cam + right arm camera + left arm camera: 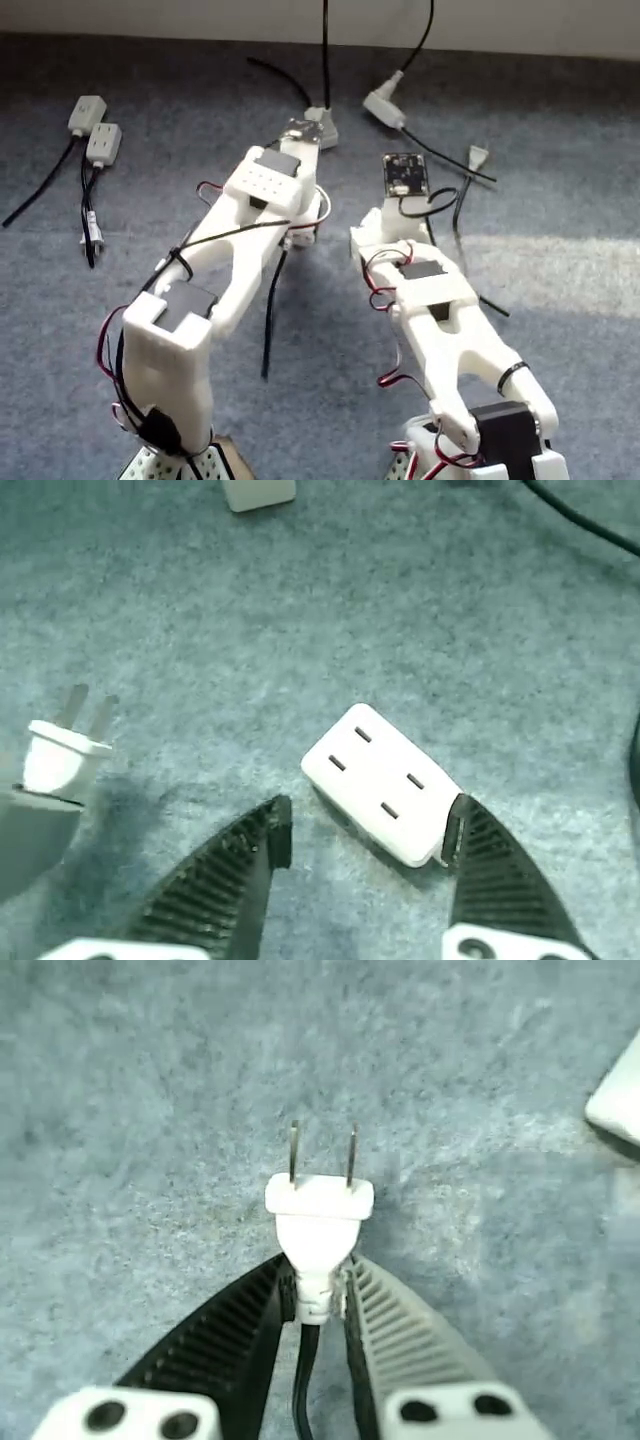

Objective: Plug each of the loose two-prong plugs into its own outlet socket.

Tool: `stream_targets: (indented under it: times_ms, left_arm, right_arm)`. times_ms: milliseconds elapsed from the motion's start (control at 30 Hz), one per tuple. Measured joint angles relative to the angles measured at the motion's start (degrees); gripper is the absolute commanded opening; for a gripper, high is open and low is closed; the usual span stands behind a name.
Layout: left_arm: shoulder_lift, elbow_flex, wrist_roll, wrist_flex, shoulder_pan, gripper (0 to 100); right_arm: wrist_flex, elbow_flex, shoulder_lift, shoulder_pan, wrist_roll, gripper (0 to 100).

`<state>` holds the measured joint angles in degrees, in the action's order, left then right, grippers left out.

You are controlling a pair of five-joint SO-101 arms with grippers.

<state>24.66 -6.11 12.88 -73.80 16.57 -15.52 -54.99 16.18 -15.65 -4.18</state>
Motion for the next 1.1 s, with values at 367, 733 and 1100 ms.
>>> stream_targets:
  times_ms: [367,733,1100]
  left_arm:
    - [-12.8,4.1,-13.3,0.1,3.7,1]
    - [-37.3,30.8,-16.0,19.4,8.3,1]
    - [-69.9,75.7,-7.7,61.3,7.9,1]
  right_arm:
    - [4.4,0.0,0.0,6.9,0.0,24.1]
    - [7.3,0.0,0.1,8.4,0.0,24.1]
    - [7.3,0.0,0.1,8.6,-5.7,23.8]
